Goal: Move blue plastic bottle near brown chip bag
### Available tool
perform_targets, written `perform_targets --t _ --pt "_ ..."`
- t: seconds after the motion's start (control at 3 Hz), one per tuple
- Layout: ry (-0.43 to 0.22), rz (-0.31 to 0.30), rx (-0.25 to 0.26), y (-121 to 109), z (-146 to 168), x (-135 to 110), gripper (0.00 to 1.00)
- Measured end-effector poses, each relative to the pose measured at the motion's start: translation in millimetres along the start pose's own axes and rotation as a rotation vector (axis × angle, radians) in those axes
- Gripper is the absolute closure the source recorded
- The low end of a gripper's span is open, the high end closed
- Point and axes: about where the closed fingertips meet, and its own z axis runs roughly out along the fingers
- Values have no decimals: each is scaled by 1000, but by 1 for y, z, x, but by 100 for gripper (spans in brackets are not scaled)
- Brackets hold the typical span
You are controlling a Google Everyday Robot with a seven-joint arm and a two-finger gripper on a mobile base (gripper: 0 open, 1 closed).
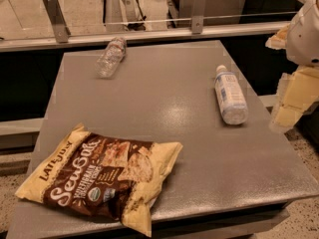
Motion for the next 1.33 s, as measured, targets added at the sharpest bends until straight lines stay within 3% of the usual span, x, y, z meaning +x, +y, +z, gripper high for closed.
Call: perform_targets --t 0.33,0.67,1.33 --pt "0 0 0 0 0 0 0" --pt "-6 58 -7 -5 14 -8 0" --pt "40 326 -13 -27 64 -19 0"
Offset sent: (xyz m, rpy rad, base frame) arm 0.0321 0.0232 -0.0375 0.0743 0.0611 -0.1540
